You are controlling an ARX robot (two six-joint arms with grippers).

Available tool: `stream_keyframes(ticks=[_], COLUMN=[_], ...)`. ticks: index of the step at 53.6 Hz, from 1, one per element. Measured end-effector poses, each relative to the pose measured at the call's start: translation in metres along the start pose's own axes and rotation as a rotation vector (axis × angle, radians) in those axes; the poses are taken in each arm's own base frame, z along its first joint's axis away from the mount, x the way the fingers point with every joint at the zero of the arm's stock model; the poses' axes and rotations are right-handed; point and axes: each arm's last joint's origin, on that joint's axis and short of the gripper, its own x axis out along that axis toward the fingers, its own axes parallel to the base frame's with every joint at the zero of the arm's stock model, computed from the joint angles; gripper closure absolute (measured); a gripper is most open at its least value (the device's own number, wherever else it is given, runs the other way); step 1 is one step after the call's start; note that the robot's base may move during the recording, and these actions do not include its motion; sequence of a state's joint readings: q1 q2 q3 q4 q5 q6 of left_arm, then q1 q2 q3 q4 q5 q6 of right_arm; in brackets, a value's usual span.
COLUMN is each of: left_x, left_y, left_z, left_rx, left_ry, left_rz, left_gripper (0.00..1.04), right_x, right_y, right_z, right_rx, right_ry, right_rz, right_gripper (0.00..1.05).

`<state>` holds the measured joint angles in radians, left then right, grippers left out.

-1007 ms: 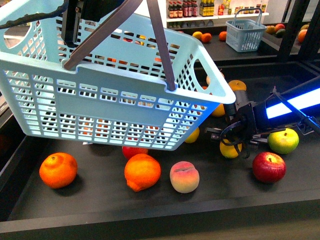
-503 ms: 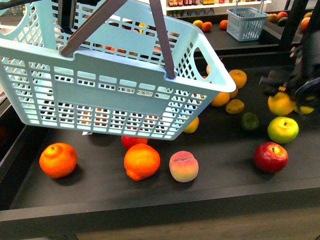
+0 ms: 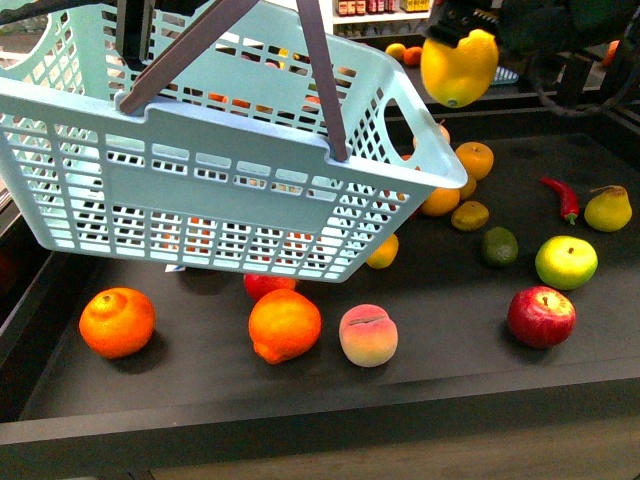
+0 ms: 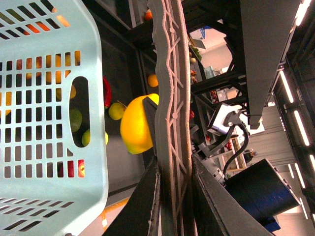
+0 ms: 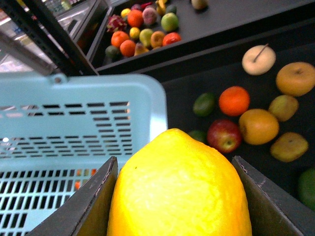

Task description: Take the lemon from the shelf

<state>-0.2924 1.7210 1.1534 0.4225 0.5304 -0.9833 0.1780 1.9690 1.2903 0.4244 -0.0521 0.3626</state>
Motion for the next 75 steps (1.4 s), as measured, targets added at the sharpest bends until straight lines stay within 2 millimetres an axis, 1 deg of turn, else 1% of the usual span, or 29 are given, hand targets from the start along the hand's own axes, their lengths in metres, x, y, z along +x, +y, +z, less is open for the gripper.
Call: stream_keyframes(ticks=[12,20,21,24,27,31,35,40,42,45,46,47,50,53,55,56,57,58,60,63,64,65,69,70,72,75], left_x=[0.0,0.0,0.0,0.0,0.0,0.0,0.0,0.0,0.0,0.0,0.0,0.0,0.0,0.0,0.0,0.0,0.0,0.0,0.0,0.0,0.0,0.0,0.0,0.0,0.0,0.0], left_y=[0.0,0.0,0.0,0.0,0.0,0.001,0.001,0.001,0.001,0.001,0.001,0.001,0.001,0.001,0.001,0.001,0.001,0.001,0.001,0.001,0.001,0.001,0.001,0.001,0.001,0.001], left_z=[0.0,0.0,0.0,0.0,0.0,0.0,0.0,0.0,0.0,0.0,0.0,0.0,0.0,0.0,0.0,0.0,0.0,0.0,0.0,0.0,0.0,0.0,0.0,0.0,0.0,0.0], left_rx=[-0.001,0.0,0.0,0.0,-0.002,-0.003,-0.004,0.0,0.001,0.0,0.0,0.0,0.0,0.0,0.0,0.0,0.0,0.0,0.0,0.0,0.0,0.0,0.0,0.0,-0.001,-0.002], left_ry=[0.003,0.003,0.001,0.001,0.002,0.003,0.004,0.0,0.001,0.002,0.003,0.003,0.003,0.004,0.004,0.004,0.004,0.003,0.003,0.003,0.003,0.004,0.004,0.004,0.004,0.003], left_rz=[-0.002,-0.002,0.0,0.0,0.0,0.002,0.004,0.006,0.006,0.005,0.005,0.004,0.004,0.004,0.004,0.004,0.004,0.004,0.004,0.004,0.004,0.004,0.004,0.004,0.004,0.004], left_gripper=[0.91,0.91,0.91,0.91,0.91,0.91,0.91,0.91,0.91,0.91,0.91,0.91,0.91,0.91,0.91,0.91,0.91,0.91,0.91,0.91,0.91,0.91,0.91,0.91,0.91,0.91], right_x=[0.012,0.018,0.02,0.02,0.018,0.014,0.006,-0.005,-0.009,-0.013,-0.013,-0.013,-0.012,-0.008,0.0,0.004,0.006,0.01,0.02,0.02,0.033,0.036,0.036,0.055,0.061,0.079], right_y=[0.028,0.036,0.038,0.037,0.035,0.028,0.015,-0.007,-0.023,-0.047,-0.056,-0.061,-0.093,-0.12,-0.151,-0.165,-0.169,-0.176,-0.19,-0.19,-0.2,-0.201,-0.201,-0.195,-0.19,-0.179], right_z=[-0.02,-0.033,-0.034,-0.031,-0.027,-0.021,-0.01,0.008,0.017,0.024,0.025,0.026,0.023,0.014,-0.004,-0.016,-0.02,-0.029,-0.052,-0.052,-0.08,-0.089,-0.089,-0.106,-0.109,-0.115], right_rx=[-0.007,-0.019,-0.026,-0.023,-0.009,0.004,0.026,0.043,0.045,0.046,0.046,0.044,0.047,0.054,0.067,0.074,0.076,0.081,0.1,0.1,0.111,0.111,0.111,0.103,0.097,0.086], right_ry=[0.036,0.075,0.06,0.034,0.016,-0.011,-0.051,-0.12,-0.16,-0.194,-0.199,-0.202,-0.199,-0.163,-0.103,-0.067,-0.055,-0.03,0.037,0.037,0.11,0.132,0.132,0.178,0.186,0.2], right_rz=[0.064,0.071,0.081,0.094,0.106,0.106,0.106,0.092,0.073,0.032,0.014,0.005,-0.063,-0.13,-0.223,-0.264,-0.275,-0.297,-0.329,-0.329,-0.347,-0.348,-0.348,-0.33,-0.312,-0.284], right_gripper=[0.41,0.41,0.22,0.12,0.06,0.08,0.07,0.07,0.07,0.07,0.07,0.07,0.07,0.07,0.07,0.07,0.07,0.07,0.07,0.07,0.07,0.07,0.07,0.07,0.07,0.07])
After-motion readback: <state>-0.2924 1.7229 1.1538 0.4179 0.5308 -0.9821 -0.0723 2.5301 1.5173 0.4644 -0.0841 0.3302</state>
